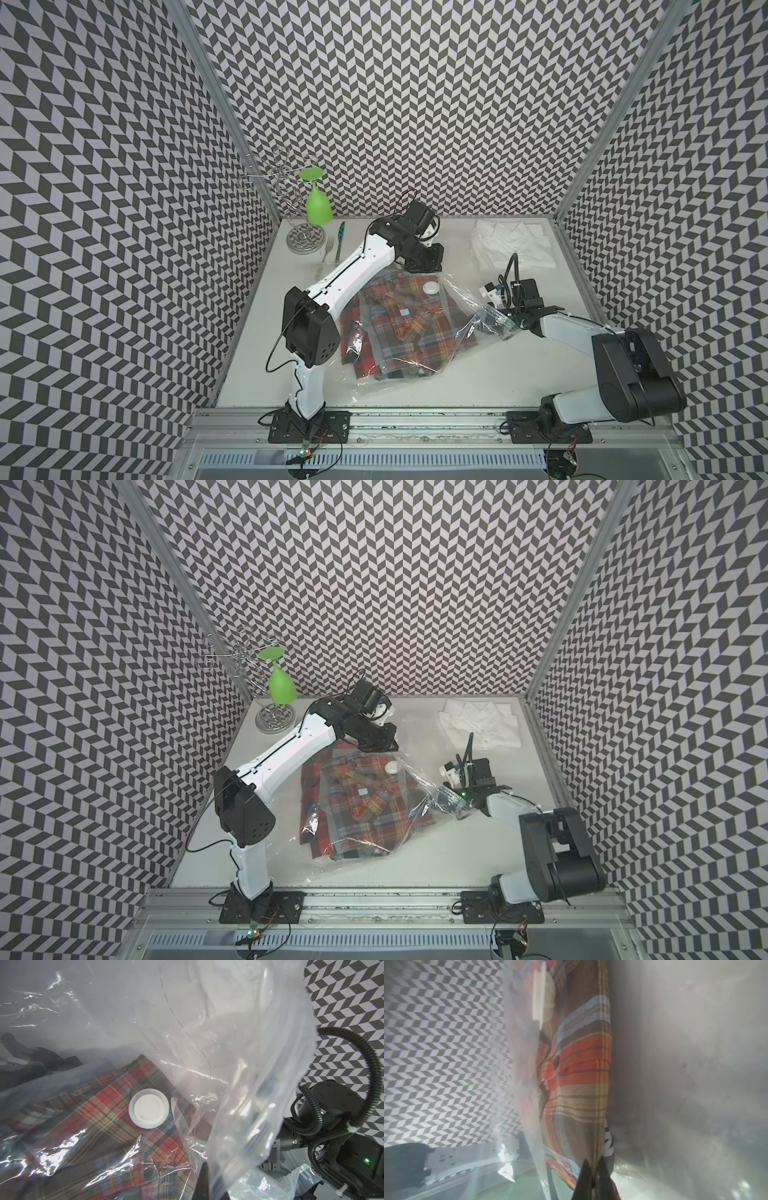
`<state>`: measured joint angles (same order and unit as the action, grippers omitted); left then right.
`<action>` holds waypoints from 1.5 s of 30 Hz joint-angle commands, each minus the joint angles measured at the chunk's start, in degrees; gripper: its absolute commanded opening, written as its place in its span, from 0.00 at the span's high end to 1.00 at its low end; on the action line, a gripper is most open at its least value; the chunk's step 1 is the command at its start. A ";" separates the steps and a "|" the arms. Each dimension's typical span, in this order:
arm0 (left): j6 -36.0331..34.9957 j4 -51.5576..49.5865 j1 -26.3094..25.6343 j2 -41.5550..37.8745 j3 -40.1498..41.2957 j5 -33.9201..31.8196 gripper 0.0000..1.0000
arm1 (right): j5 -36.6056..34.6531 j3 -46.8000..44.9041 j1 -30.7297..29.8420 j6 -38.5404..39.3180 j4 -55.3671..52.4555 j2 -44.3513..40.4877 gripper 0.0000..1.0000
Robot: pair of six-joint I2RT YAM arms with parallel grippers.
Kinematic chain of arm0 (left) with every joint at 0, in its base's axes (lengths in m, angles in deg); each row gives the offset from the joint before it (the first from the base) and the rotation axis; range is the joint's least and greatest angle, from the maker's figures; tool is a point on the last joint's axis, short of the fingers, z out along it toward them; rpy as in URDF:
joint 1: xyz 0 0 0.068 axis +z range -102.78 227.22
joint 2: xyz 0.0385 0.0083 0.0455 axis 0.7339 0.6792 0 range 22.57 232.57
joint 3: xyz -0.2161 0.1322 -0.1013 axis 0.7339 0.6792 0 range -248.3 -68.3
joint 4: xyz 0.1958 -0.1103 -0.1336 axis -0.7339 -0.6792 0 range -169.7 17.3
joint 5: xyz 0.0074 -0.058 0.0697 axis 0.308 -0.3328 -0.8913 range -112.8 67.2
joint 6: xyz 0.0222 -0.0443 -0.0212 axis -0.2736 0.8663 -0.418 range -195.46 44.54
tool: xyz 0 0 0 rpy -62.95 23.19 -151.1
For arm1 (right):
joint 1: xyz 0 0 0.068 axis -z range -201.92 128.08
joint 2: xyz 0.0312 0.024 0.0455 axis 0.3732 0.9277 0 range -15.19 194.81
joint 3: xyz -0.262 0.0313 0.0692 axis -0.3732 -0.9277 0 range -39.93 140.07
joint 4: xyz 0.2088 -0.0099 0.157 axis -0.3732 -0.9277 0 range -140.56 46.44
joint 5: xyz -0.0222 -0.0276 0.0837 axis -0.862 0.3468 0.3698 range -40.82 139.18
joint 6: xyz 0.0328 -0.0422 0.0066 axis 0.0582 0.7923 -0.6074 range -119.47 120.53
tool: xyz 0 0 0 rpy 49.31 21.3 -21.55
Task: Take the shirt out of the vacuum bag
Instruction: Take out the shirt from the vacuum bag.
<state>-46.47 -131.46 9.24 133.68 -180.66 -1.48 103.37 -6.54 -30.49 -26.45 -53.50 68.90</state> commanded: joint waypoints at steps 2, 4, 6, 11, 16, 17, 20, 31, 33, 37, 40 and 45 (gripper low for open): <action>-1.12 1.24 0.45 -0.56 -0.66 -0.15 0.95 | -3.78 0.53 1.11 4.47 -3.88 1.46 0.96; -0.79 1.74 0.53 -1.30 -1.49 -0.05 0.75 | -2.98 1.13 1.12 3.75 -2.96 1.70 0.80; 0.12 2.25 0.95 -2.28 -2.32 -0.06 0.38 | -1.91 2.19 1.11 2.99 -1.77 1.23 0.62; 2.97 2.43 3.73 -6.17 -3.06 -2.62 0.02 | -5.00 8.04 1.91 3.92 -4.39 0.44 0.43; 5.53 6.52 10.17 -15.09 6.34 -5.29 0.01 | -4.34 11.71 3.22 3.41 -0.62 6.62 0.41; 5.97 8.26 11.73 -17.27 10.19 -5.48 0.01 | -3.53 12.63 3.22 3.59 0.37 8.86 0.41; 6.79 11.17 15.80 -22.16 20.16 -5.06 0.01 | -1.62 15.31 3.26 3.77 3.40 14.12 0.42; 6.97 15.94 21.98 -27.04 43.00 -9.68 0.26 | 0.70 22.45 1.35 -0.65 12.87 25.83 0.44; 6.74 16.59 23.14 -27.05 45.14 -10.67 0.31 | 0.65 23.28 0.84 -1.25 14.46 27.62 0.43; 5.95 17.75 24.39 -25.73 47.74 -11.43 0.35 | -0.03 25.27 0.12 -1.49 16.41 30.69 0.42; 5.82 18.63 24.73 -24.73 49.13 -11.78 0.38 | 0.14 26.69 -0.70 -1.90 17.84 32.61 0.42; 5.30 19.78 24.88 -23.98 49.97 -11.22 0.39 | 1.43 28.05 -2.92 -2.23 20.06 34.32 0.40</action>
<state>-39.98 -113.87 33.83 109.33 -131.30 -12.24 104.31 20.89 -31.83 -28.42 -36.80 101.69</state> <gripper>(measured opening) 0.609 0.597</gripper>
